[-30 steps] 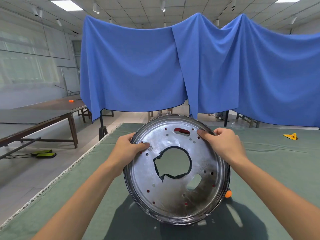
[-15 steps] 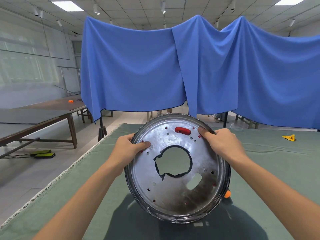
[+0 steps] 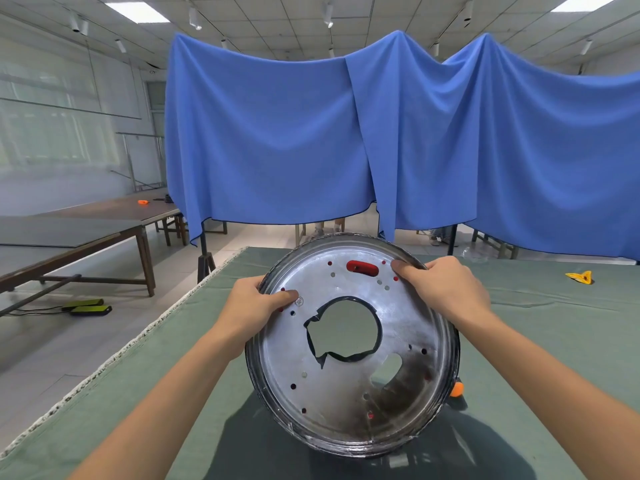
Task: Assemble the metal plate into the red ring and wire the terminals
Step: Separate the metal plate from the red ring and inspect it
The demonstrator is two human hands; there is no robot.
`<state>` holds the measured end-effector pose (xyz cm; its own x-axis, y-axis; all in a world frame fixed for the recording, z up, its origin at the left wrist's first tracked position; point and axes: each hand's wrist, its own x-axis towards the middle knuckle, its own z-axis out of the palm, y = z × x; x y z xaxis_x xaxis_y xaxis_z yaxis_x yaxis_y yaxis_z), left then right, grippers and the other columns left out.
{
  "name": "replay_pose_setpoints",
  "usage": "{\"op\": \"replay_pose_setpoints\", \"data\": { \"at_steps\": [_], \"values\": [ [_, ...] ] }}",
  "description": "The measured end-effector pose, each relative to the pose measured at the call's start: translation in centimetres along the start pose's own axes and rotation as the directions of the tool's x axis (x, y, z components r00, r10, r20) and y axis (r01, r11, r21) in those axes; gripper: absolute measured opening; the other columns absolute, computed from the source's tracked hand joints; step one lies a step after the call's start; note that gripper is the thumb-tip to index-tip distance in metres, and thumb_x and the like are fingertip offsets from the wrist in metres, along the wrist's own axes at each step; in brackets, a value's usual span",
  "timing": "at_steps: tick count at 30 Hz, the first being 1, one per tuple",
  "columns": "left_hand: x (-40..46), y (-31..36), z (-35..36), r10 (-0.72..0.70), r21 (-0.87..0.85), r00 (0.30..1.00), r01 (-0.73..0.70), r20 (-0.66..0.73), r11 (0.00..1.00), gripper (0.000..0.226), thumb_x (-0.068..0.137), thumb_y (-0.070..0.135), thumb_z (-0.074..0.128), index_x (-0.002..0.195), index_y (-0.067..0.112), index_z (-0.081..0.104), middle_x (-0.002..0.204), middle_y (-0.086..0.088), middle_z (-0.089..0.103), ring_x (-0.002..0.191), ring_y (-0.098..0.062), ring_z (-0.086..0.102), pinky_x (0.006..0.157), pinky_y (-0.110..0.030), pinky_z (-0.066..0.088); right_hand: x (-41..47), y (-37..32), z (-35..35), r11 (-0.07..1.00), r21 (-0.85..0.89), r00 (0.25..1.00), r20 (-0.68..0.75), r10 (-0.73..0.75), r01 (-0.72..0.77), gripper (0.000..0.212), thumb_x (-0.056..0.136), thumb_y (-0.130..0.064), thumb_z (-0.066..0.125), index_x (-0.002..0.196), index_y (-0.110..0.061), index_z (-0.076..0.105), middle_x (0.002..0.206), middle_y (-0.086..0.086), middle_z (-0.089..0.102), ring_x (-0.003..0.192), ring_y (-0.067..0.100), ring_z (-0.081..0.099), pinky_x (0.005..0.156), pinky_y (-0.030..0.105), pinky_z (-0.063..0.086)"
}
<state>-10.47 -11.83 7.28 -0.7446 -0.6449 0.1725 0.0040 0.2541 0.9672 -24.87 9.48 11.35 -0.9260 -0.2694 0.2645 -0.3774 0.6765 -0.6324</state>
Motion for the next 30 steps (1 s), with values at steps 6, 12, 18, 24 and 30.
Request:
{"op": "replay_pose_setpoints", "data": {
  "at_steps": [6, 12, 18, 24, 30],
  "values": [
    [0.1, -0.18, -0.03, -0.001, 0.0, 1.0, 0.001, 0.006, 1.0, 0.01, 0.08, 0.013, 0.075, 0.079, 0.006, 0.068, 0.072, -0.01, 0.073, 0.059, -0.02, 0.068, 0.059, -0.034, 0.058, -0.2, 0.18, 0.04, 0.999, -0.037, 1.0, -0.018, 0.004, -0.004, 0.066, 0.079, -0.072, 0.052, 0.047, -0.016, 0.038, 0.05, 0.0, 0.05, 0.053, 0.022, 0.05, 0.051, 0.028, 0.032],
    [0.08, -0.31, -0.3, -0.011, -0.003, 1.0, 0.011, -0.001, 1.0, 0.019, 0.079, 0.013, 0.076, 0.083, -0.003, 0.067, 0.074, -0.015, 0.072, 0.061, -0.025, 0.067, 0.067, -0.043, 0.058, -0.11, 0.03, 0.01, 0.999, -0.041, 1.0, -0.007, 0.02, -0.02, 0.066, 0.077, -0.074, 0.052, 0.048, -0.016, 0.04, 0.051, 0.001, 0.05, 0.055, 0.022, 0.051, 0.052, 0.028, 0.033],
    [0.07, -0.19, -0.61, -0.033, -0.03, 0.999, 0.033, 0.001, 0.999, 0.023, 0.078, 0.012, 0.076, 0.085, -0.007, 0.065, 0.08, -0.021, 0.071, 0.062, -0.028, 0.067, 0.067, -0.046, 0.058, -0.01, -0.08, 0.27, 0.999, -0.046, 1.0, 0.005, 0.01, -0.01, 0.064, 0.08, -0.069, 0.053, 0.046, -0.018, 0.034, 0.046, -0.002, 0.042, 0.051, 0.021, 0.045, 0.052, 0.029, 0.029],
    [0.35, -0.37, -0.66, -0.033, -0.014, 0.999, 0.033, 0.005, 0.999, 0.021, 0.079, 0.01, 0.075, 0.082, -0.008, 0.064, 0.068, -0.014, 0.07, 0.057, -0.025, 0.065, 0.063, -0.04, 0.056, -0.09, 0.34, 0.53, 0.998, -0.051, 0.999, 0.041, -0.031, 0.033, 0.059, 0.086, -0.054, 0.057, 0.048, -0.018, 0.03, 0.043, -0.003, 0.035, 0.046, 0.02, 0.037, 0.049, 0.028, 0.025],
    [0.28, -0.2, -0.59, -0.019, -0.005, 1.0, 0.019, -0.001, 1.0, 0.019, 0.077, 0.009, 0.076, 0.078, -0.005, 0.065, 0.064, -0.012, 0.067, 0.057, -0.025, 0.062, 0.06, -0.037, 0.053, 0.11, 0.37, 0.64, 0.999, -0.047, 0.998, 0.06, -0.022, 0.025, 0.054, 0.088, -0.049, 0.057, 0.052, -0.018, 0.032, 0.046, -0.002, 0.038, 0.048, 0.02, 0.037, 0.051, 0.029, 0.026]
  ]
}}
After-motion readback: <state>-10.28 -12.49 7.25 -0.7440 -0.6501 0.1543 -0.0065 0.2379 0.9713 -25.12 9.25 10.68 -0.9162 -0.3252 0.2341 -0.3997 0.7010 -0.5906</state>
